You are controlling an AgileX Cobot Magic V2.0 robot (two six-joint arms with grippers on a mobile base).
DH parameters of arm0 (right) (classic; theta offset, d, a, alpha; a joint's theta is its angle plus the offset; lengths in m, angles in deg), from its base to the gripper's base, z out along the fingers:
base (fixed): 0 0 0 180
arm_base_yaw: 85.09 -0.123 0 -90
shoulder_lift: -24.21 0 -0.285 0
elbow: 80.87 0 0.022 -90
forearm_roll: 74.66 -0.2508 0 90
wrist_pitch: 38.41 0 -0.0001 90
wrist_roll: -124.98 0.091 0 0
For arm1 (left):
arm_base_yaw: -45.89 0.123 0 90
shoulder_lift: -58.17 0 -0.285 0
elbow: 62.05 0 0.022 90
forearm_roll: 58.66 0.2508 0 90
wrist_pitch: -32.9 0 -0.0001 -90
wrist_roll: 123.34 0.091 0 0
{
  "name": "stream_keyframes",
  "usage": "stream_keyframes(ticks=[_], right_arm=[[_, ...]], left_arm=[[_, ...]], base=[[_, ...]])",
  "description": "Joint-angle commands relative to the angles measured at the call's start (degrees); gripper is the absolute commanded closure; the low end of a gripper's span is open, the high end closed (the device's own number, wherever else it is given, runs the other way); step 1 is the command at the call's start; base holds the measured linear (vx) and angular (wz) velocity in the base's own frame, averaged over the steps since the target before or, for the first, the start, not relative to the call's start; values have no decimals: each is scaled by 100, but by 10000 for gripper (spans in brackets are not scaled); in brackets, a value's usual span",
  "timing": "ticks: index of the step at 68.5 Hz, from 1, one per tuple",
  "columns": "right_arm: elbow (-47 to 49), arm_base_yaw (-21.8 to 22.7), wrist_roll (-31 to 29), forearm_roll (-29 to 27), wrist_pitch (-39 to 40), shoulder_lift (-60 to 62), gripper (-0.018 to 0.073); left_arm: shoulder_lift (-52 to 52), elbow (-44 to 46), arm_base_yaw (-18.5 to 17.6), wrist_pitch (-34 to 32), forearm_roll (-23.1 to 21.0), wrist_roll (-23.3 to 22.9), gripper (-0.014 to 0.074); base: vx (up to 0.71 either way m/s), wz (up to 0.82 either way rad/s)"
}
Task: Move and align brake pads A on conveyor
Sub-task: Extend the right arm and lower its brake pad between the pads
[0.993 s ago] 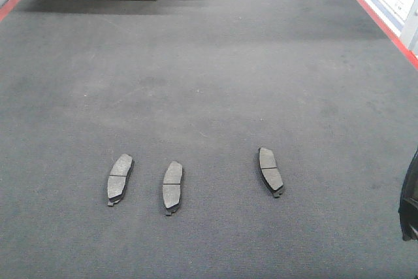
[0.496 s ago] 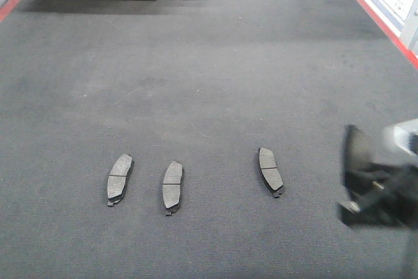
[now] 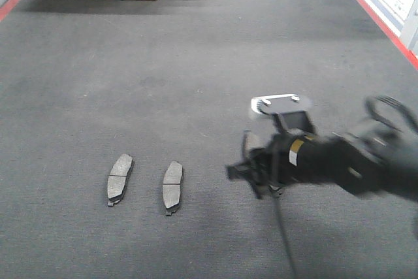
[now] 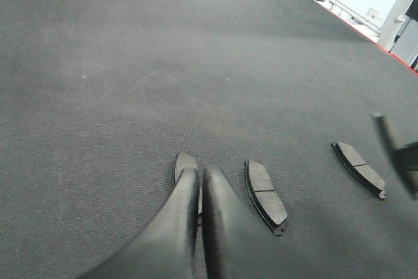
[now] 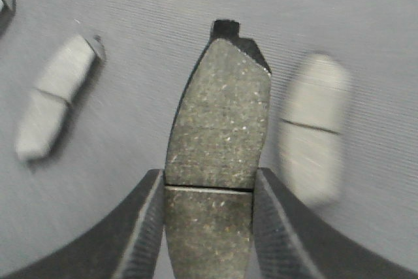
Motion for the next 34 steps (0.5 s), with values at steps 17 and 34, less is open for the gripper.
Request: stream_keyframes(ticks=[17, 34], right_arm=[[1396, 2, -15, -944, -69, -1256, 482], [1706, 2, -21, -1096, -219, -1763, 473]], left_arm=[[-52, 144, -43, -303, 138, -47, 603], [-52, 144, -43, -303, 138, -47, 603]], base=[[0, 0], [0, 0]])
